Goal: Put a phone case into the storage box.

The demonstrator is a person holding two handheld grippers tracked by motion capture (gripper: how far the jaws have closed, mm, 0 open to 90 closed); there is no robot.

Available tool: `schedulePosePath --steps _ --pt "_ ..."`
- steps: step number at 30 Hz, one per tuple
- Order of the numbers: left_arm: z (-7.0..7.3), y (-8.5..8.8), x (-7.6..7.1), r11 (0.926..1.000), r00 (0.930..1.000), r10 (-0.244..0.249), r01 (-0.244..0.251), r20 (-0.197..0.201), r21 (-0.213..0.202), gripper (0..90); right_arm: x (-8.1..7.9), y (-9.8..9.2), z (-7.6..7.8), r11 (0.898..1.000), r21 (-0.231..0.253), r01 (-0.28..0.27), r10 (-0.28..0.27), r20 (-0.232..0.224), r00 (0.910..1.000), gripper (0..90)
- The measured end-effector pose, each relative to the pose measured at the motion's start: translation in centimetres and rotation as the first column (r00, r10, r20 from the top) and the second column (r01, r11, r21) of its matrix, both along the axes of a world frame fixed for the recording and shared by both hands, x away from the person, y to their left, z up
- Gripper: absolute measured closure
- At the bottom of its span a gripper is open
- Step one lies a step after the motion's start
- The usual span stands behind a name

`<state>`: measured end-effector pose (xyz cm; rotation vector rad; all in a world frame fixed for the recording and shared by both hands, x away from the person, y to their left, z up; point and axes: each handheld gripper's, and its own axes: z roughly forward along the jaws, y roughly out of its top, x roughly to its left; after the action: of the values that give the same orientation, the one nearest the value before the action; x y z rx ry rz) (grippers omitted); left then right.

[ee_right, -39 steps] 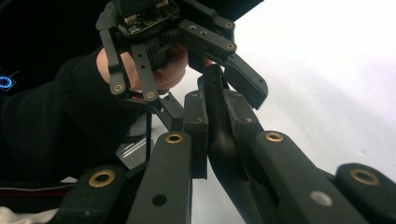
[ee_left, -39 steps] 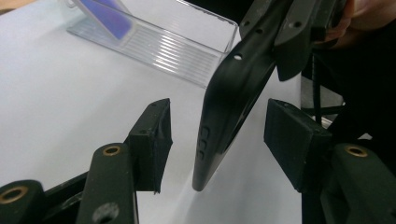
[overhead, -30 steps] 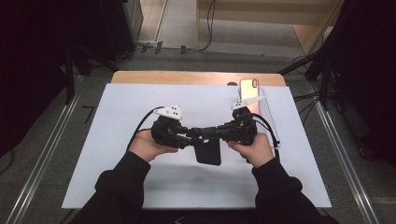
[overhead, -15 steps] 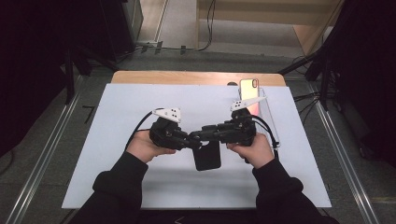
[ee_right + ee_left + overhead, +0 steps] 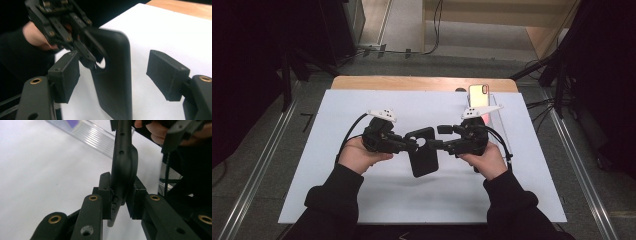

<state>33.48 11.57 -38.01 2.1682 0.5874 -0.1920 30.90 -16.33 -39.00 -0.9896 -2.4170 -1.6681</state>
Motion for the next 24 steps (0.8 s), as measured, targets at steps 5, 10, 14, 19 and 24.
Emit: schedulePosePath --steps 5,10,14,19,24 --pt "0.5 0.3 0.1 0.9972 0.9967 0.075 -0.075 -0.033 0.001 76.7 -0.3 1.0 -0.4 0.994 -0.106 0.01 -0.006 0.038 0.9992 5.8" --pt "0.9 0.4 0.0 0.9905 0.9904 0.137 -0.137 -0.018 0.013 76.7 -0.5 1.7 -0.9 0.99 -0.126 0.054 -0.052 0.021 0.9984 0.0" --pt "1.2 0.5 -0.1 0.9848 0.9846 0.173 -0.173 -0.022 0.007 76.5 -0.7 2.0 -1.4 0.991 -0.101 0.086 -0.084 0.026 0.9961 0.0" --pt "1.5 0.6 -0.1 0.9764 0.976 0.216 -0.216 -0.031 0.004 76.6 -1.0 2.8 -1.9 0.977 -0.15 0.153 -0.148 0.044 0.9881 0.0" --pt "1.6 0.5 -0.1 0.9678 0.9664 0.252 -0.252 -0.051 0.012 76.6 -1.3 3.4 -2.4 0.974 -0.131 0.183 -0.179 0.035 0.9831 0.0"
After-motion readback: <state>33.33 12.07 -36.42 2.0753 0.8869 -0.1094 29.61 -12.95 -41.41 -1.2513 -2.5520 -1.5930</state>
